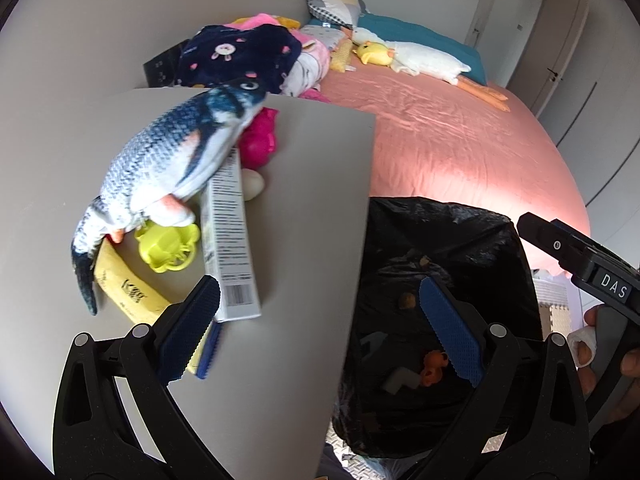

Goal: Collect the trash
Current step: 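Move the left tool back to the blue-white plush fish on the table, then close the left tool on the body of the plush fish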

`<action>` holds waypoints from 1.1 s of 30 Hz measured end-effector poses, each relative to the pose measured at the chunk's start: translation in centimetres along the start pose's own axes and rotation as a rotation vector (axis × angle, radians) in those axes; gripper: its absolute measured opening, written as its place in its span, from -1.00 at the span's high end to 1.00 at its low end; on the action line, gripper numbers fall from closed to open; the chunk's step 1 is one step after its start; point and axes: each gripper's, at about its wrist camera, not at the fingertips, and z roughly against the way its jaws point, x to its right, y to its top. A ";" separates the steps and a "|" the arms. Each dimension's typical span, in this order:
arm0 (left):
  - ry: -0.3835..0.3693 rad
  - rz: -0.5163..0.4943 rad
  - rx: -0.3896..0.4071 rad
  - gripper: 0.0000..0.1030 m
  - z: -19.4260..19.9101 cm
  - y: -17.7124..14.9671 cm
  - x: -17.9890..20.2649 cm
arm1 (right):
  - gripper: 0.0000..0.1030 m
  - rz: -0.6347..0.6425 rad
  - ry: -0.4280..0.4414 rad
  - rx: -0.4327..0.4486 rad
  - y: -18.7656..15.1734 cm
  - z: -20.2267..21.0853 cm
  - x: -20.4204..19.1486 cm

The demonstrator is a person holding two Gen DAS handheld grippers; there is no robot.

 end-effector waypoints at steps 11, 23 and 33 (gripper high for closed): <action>0.074 0.067 0.033 -0.88 1.0 0.5 -5.1 | -0.79 0.061 0.056 -0.032 0.5 -2.2 -4.8; 0.105 0.109 0.052 -0.88 0.6 2.4 -9.5 | -0.79 0.097 0.072 -0.050 1.0 -4.0 -8.1; 0.120 0.168 0.059 -0.88 -1.1 4.4 -12.1 | -0.79 0.117 0.067 -0.084 1.3 -6.2 -9.4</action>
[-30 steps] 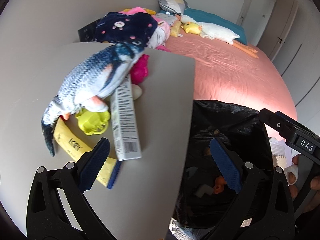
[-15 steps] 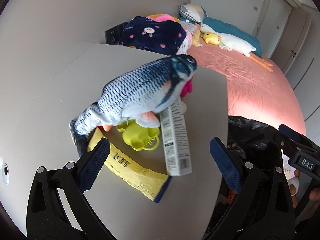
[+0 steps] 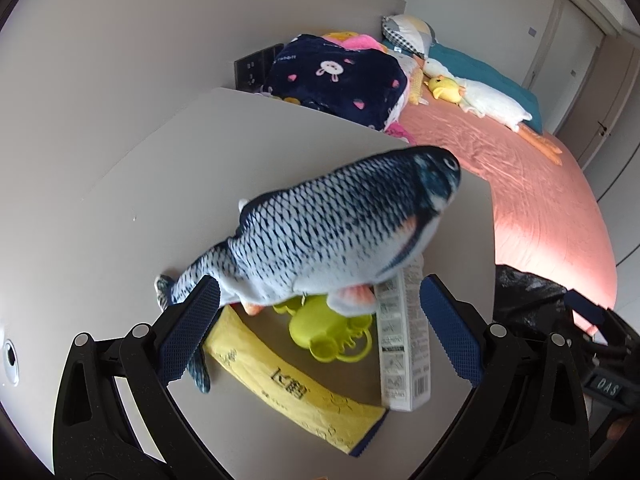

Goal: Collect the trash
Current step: 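Close the left tool on the body of the plush fish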

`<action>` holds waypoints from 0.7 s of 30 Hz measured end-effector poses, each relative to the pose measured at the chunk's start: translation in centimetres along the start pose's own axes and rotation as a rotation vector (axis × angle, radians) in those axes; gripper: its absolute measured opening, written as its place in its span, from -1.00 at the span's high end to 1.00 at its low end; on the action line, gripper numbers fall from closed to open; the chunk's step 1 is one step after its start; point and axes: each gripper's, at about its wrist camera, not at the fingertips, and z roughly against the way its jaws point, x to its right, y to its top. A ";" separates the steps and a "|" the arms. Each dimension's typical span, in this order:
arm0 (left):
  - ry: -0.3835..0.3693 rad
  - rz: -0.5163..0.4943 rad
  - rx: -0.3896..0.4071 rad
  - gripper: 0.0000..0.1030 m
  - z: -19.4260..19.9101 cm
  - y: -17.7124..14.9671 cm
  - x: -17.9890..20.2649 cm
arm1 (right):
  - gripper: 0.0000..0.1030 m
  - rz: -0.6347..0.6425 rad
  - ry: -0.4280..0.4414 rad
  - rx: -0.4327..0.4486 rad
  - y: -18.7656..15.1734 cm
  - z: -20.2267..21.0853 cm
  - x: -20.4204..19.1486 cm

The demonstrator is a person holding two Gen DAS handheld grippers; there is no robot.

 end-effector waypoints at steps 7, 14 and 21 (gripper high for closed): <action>-0.012 0.029 0.000 -0.86 -1.7 2.0 -0.7 | -0.79 0.007 0.014 -0.013 0.5 -1.1 -0.7; -0.050 0.046 -0.006 -0.38 -3.2 2.6 -1.0 | -0.79 0.044 0.025 -0.019 0.7 -1.7 -2.0; -0.123 0.111 -0.020 0.12 -4.2 2.6 -2.3 | -0.79 0.052 0.031 -0.033 0.6 -2.2 -2.6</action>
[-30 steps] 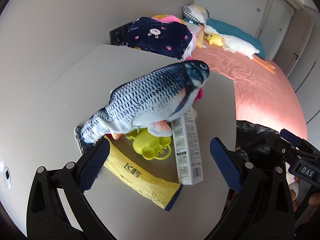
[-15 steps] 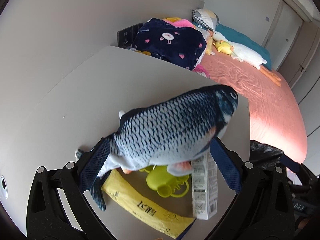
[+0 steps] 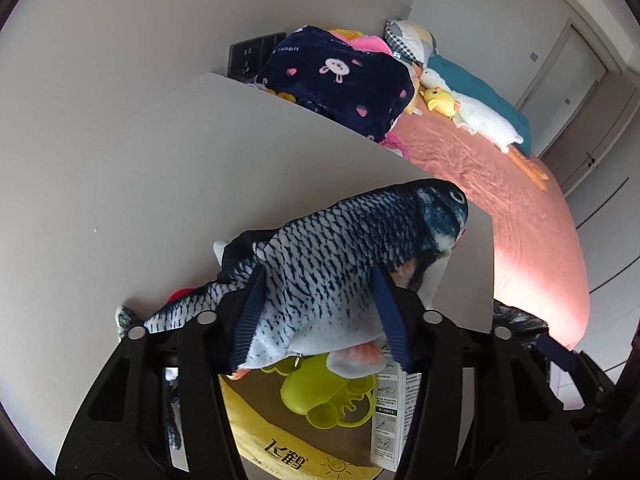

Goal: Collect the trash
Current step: 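Close the left tool on the body of the plush fish, then lift the plush fish with the left tool while the right tool approaches the white box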

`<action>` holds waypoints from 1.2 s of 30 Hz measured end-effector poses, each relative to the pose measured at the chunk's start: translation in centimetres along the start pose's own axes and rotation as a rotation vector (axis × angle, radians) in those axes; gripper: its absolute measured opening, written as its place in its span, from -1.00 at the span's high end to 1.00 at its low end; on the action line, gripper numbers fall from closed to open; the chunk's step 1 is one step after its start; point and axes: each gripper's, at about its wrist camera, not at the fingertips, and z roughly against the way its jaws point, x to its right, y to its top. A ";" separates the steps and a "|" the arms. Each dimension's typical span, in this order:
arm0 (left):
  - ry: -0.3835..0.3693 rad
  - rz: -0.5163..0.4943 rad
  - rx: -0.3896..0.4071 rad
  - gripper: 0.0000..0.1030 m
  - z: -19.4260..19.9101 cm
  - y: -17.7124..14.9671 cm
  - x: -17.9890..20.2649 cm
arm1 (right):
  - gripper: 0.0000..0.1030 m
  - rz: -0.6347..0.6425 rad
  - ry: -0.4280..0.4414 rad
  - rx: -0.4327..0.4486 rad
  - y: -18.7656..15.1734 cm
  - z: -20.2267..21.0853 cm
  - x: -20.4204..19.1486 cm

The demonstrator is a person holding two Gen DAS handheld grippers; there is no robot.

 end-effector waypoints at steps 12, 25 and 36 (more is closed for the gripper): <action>0.044 -0.020 0.116 0.99 2.3 -0.7 -0.1 | -0.79 0.029 0.015 -0.010 -0.2 -0.3 -1.2; 0.007 0.009 0.101 0.99 3.2 0.3 -1.6 | -0.79 0.051 0.025 -0.011 -0.1 -0.3 -2.1; -0.047 -0.090 0.116 -0.87 3.0 0.9 -0.4 | -0.79 0.038 0.015 -0.028 -0.3 -0.9 -1.8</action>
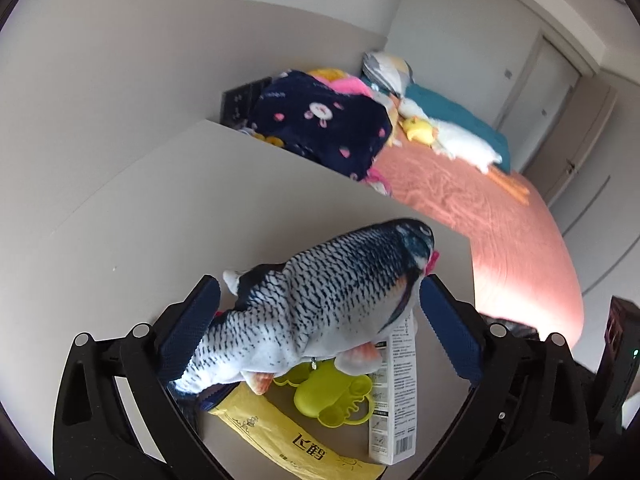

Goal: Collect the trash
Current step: 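Lift the plush fish with the left tool while the right tool approaches the white box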

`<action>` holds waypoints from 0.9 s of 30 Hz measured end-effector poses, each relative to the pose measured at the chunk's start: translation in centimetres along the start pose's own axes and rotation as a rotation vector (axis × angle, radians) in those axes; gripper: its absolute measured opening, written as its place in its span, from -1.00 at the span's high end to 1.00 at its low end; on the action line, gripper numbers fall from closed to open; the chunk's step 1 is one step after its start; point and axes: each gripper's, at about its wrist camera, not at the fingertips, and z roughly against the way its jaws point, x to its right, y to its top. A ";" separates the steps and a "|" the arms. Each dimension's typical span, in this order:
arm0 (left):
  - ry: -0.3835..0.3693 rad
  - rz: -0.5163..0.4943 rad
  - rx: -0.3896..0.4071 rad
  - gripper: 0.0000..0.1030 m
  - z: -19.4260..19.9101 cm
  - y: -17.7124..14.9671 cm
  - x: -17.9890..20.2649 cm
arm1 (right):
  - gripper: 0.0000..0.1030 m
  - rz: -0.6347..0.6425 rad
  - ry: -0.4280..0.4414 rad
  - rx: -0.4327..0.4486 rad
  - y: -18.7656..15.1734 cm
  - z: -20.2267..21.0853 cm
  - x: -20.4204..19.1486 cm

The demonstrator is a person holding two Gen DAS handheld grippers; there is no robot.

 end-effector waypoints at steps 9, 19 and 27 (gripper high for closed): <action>-0.048 -0.110 -0.129 -0.87 -3.7 0.4 1.0 | -0.79 -0.013 -0.018 -0.012 -0.4 -0.3 0.5; -0.057 -0.108 -0.178 -0.68 -6.2 -0.2 0.5 | -0.79 -0.017 -0.029 -0.020 -0.2 -0.8 0.6; -0.070 -0.020 -0.108 0.46 -4.8 -0.1 -1.3 | -0.79 0.016 -0.014 -0.021 0.0 -0.9 -0.6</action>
